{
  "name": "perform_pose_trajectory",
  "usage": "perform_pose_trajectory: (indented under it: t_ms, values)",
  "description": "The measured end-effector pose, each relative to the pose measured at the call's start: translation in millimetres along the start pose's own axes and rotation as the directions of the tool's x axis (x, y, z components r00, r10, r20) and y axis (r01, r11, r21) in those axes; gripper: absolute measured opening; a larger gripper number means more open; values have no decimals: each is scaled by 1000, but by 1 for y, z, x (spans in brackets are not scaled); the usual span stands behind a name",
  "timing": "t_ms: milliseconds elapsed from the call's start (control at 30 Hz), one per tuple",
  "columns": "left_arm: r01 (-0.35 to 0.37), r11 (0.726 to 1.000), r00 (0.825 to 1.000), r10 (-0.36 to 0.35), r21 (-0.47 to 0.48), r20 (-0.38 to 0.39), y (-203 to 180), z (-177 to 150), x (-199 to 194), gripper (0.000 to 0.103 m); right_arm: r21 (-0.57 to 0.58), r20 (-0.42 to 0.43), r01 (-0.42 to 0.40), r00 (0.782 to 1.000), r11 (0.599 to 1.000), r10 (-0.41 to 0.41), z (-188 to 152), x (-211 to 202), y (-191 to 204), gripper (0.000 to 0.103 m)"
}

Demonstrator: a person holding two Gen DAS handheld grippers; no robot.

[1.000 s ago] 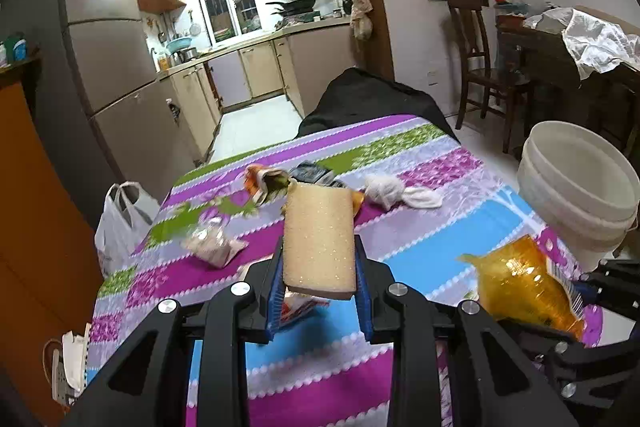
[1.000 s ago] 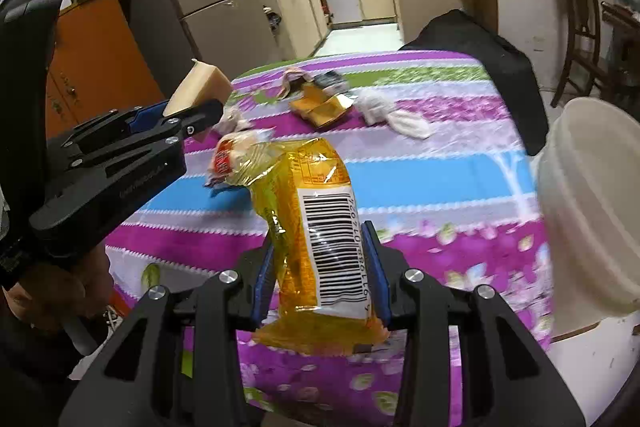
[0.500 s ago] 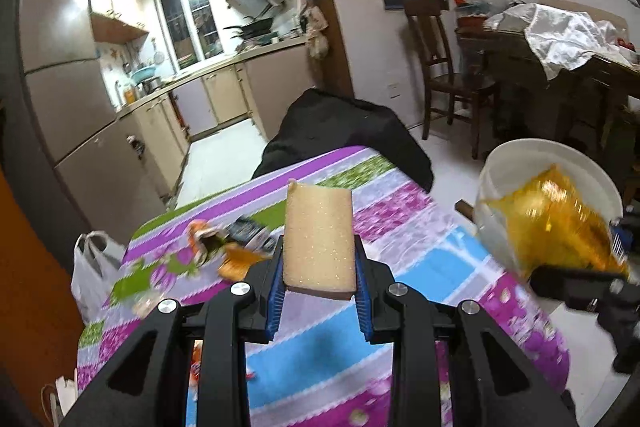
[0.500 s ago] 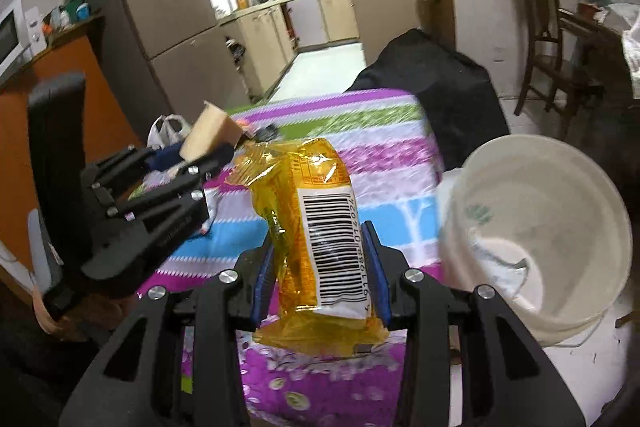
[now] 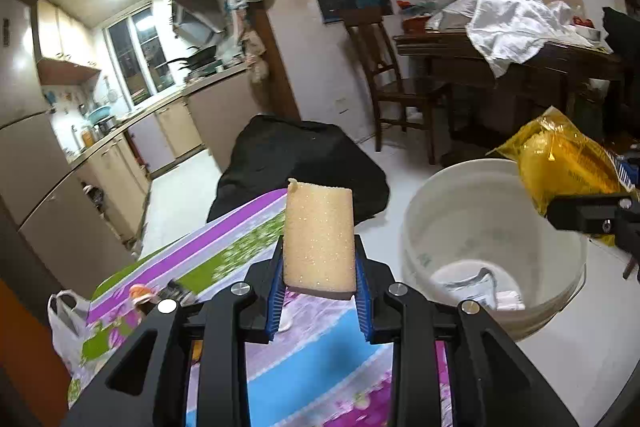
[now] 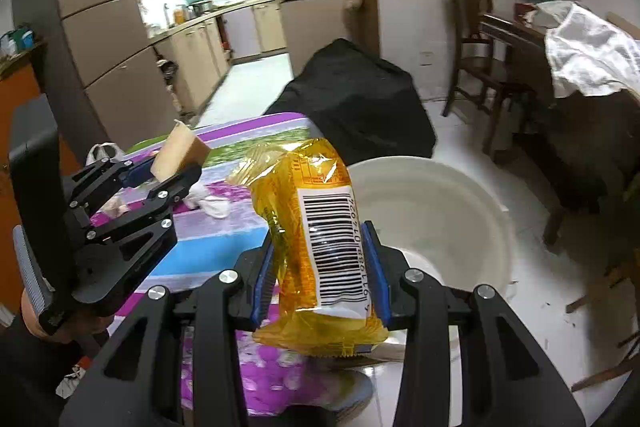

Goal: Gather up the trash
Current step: 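Carry the cheese block and yellow chip bag over the white bucket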

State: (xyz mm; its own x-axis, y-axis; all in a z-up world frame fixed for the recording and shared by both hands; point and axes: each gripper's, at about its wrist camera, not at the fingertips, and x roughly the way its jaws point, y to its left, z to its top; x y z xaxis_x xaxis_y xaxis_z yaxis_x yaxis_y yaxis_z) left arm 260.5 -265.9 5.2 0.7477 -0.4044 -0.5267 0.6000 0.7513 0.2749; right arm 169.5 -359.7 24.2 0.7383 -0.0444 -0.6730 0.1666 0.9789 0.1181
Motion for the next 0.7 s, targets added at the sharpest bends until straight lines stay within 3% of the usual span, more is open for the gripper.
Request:
perform_pose_trajectory:
  t_ms: [267,400,533,633,700]
  values:
    - [64,997,998,-64,46,-17,-44,33,36,31,65,-18,60,998,996,-59,1,2,-44,38]
    - [174,983,983,-170,56,-72,-59,53,66,31,87,-50,102,994,991,-98,4,8,-61,38]
    - [326,944,939,-315,59,-140,-75,69,96,31,91,-98,141,986,986,-132,8,13,-78,38]
    - [429,902,892,-415,52,-179,-87,81,118,31,91,-151,166,977,982,-151,12,22,-88,38]
    - [502,863,851,-481,56,-211,-95,87,131,31,98,-202,179,967,979,-157,17,33,-98,38]
